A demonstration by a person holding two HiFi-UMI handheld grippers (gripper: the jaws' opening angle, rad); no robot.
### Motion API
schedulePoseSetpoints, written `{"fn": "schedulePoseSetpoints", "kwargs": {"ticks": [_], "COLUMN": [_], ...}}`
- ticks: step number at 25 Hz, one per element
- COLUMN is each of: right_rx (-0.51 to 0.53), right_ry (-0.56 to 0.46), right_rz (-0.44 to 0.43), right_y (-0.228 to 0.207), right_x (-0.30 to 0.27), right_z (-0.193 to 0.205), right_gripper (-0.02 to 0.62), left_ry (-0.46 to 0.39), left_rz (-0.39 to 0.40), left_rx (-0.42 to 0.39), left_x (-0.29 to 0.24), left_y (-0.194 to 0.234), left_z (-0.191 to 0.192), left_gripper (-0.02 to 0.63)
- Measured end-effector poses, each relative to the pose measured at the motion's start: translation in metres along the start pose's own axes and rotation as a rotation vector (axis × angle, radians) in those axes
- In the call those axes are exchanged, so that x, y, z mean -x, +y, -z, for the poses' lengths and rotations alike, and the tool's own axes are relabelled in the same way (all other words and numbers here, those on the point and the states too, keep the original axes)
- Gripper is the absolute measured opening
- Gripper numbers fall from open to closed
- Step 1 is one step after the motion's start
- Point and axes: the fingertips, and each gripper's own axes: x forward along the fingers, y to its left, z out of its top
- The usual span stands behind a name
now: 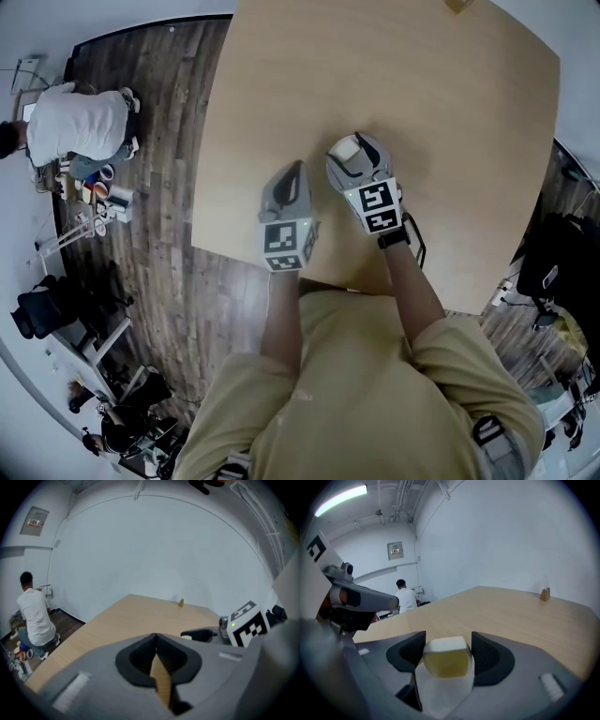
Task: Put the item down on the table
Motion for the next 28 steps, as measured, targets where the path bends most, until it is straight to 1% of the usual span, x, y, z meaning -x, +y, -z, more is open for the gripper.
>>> {"fn": "schedulePoseSetpoints", "kwargs": {"ticks": [4,8,10,14,16,18,19,20,24,25,28], "right_rx": [0.014,0.021,0.032,0.050,0.047,0.055,0.059,0.055,-0.024,-0.047,-0.087], "right_ry": [0.000,0.029,0.068,0.194,0.218,0.224,0.221,0.208,0.095,0.062,-0.050], "right_rz": [0.017,0.041,0.058,0.112,0.134,0.145,0.145,0.145,0.149,0.154,0.178], "right_y": [0.001,0.004,0.004,-0.002,-0.004,-0.006,-0.006,-0.006,-0.011,-0.014,-0.022], "right_x": [0.005,0.023,0.029,0.034,0.033,0.033,0.035,0.039,0.071,0.083,0.123], "right_z": [0.014,0.028,0.040,0.080,0.090,0.089,0.087,0.082,0.054,0.046,0.016], "right_gripper": [0.310,0.310,0.310,0.307,0.308,0.311,0.345,0.354,0.351,0.338,0.262], "left_ry": [0.015,0.011,0.009,0.003,0.004,0.010,0.009,0.006,-0.032,-0.045,-0.083], "left_rz": [-0.011,0.000,0.010,0.029,0.031,0.038,0.042,0.045,0.042,0.041,0.042], "left_rx": [0.010,0.018,0.011,-0.001,-0.008,-0.013,-0.014,-0.018,-0.025,-0.029,-0.051], "left_x": [0.000,0.003,0.005,0.010,0.013,0.016,0.019,0.022,0.039,0.044,0.061], "left_y": [0.010,0.007,0.002,-0.013,-0.018,-0.022,-0.024,-0.026,-0.035,-0.039,-0.051], "left_z": [0.010,0.010,0.010,0.012,0.014,0.015,0.013,0.011,-0.001,-0.004,-0.017], "left_gripper": [0.003,0.003,0.003,0.003,0.003,0.003,0.003,0.003,0.003,0.003,0.003]}}
